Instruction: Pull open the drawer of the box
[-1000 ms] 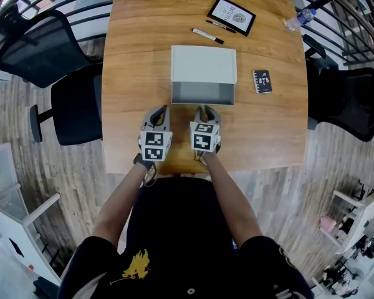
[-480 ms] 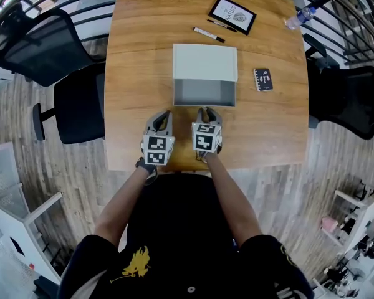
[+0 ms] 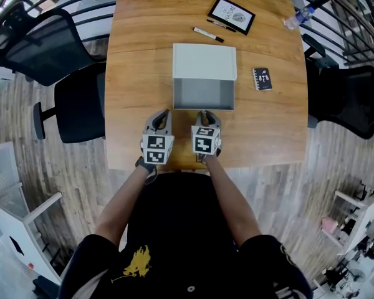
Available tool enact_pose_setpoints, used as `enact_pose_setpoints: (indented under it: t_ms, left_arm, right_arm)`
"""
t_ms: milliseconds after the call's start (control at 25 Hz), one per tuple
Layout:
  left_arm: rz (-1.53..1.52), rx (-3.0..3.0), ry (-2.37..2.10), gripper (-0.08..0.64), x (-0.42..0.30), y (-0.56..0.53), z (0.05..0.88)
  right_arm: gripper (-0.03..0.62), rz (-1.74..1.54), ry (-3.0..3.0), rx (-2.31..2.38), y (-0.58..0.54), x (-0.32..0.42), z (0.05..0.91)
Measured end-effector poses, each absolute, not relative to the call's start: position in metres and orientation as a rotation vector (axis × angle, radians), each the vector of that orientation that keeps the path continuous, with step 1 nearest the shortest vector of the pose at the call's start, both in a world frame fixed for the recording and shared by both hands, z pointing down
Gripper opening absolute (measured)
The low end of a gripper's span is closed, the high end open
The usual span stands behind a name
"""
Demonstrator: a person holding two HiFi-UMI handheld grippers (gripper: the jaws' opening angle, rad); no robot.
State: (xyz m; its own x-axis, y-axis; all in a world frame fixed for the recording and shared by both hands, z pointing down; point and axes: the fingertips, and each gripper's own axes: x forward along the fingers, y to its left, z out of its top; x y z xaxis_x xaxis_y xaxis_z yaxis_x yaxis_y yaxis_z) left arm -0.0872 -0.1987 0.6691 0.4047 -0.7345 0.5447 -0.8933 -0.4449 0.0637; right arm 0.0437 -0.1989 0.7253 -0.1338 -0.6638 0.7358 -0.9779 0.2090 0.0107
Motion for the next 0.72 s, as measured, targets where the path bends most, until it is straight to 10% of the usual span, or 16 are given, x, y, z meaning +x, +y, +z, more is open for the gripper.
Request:
enact_pose_setpoints:
  t_ms: [720]
  left_arm:
    - [0.631, 2.319, -1.419, 0.017, -0.0874, -0.1917, 0.6658]
  right_arm:
    - [0.067, 0.618, -1.874, 1.512, -0.1962, 0.0426, 0.7237]
